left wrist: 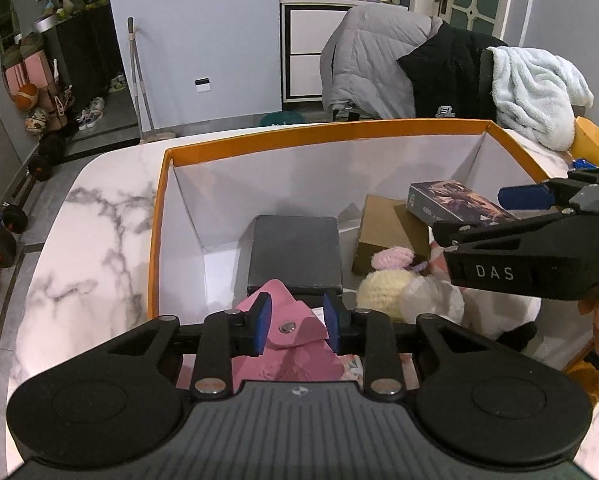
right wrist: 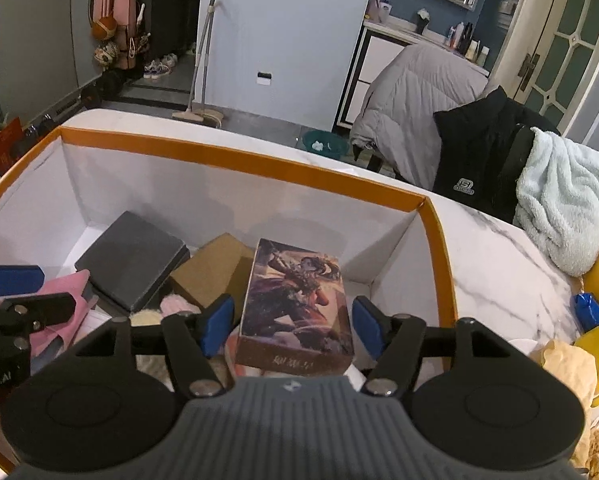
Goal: Organize objects
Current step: 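Open both grippers to release the wallet and card box into the orange box, then move both tools down beside the orange box toward the plush dog and tape measure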
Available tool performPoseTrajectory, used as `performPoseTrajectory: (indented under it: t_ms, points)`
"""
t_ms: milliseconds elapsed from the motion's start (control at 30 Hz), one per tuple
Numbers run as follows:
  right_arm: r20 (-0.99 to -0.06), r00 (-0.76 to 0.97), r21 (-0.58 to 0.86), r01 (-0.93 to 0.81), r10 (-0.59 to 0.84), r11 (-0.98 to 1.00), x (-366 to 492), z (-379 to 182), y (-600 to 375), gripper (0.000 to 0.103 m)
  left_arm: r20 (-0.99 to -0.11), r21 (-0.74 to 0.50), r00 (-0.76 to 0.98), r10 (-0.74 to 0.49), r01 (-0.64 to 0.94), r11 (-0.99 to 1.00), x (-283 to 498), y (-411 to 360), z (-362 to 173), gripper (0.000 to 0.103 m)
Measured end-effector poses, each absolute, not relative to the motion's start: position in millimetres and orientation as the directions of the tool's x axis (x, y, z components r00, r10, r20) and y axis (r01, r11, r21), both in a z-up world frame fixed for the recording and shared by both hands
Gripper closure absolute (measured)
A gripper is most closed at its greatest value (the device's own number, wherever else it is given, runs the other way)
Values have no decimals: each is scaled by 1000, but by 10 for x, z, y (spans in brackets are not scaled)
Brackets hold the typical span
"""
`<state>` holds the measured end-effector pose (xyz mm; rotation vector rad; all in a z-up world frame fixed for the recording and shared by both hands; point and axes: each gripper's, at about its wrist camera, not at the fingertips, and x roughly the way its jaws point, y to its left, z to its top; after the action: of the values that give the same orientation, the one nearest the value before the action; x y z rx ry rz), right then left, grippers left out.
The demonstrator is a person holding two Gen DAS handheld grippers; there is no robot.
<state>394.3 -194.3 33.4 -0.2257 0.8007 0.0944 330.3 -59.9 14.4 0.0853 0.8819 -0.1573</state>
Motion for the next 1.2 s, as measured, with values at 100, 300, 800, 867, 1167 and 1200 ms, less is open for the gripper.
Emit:
performPoseTrajectory:
  t_ms: [100, 300, 800, 867, 1167, 1200]
  points:
    - [-708, 706, -147, -168, 15, 975, 3916, 357, -1968, 26, -770, 5, 629, -109, 177, 984, 3258, -596, 157, 67]
    - [-661, 750, -161, -144, 1, 976, 3818, 397, -1956, 21, -755, 7, 645, -116, 185, 983, 3163, -593, 247, 61]
    - [-615, 785, -89, -161, 73, 983, 3285, 582, -2038, 20, -703, -12, 693, -158, 211, 977, 2841, -589, 546, 54]
    - [-610, 789, -81, -161, 78, 984, 3213, 614, -2065, 20, -698, -17, 697, -164, 213, 977, 2796, -580, 586, 53]
    - [-581, 807, -51, -163, 104, 985, 2850, 754, -2153, 20, -658, -57, 723, -210, 230, 972, 2544, -541, 709, 51]
    - [-580, 808, -46, -162, 106, 986, 2810, 759, -2168, 20, -655, -60, 724, -214, 232, 971, 2519, -544, 714, 51]
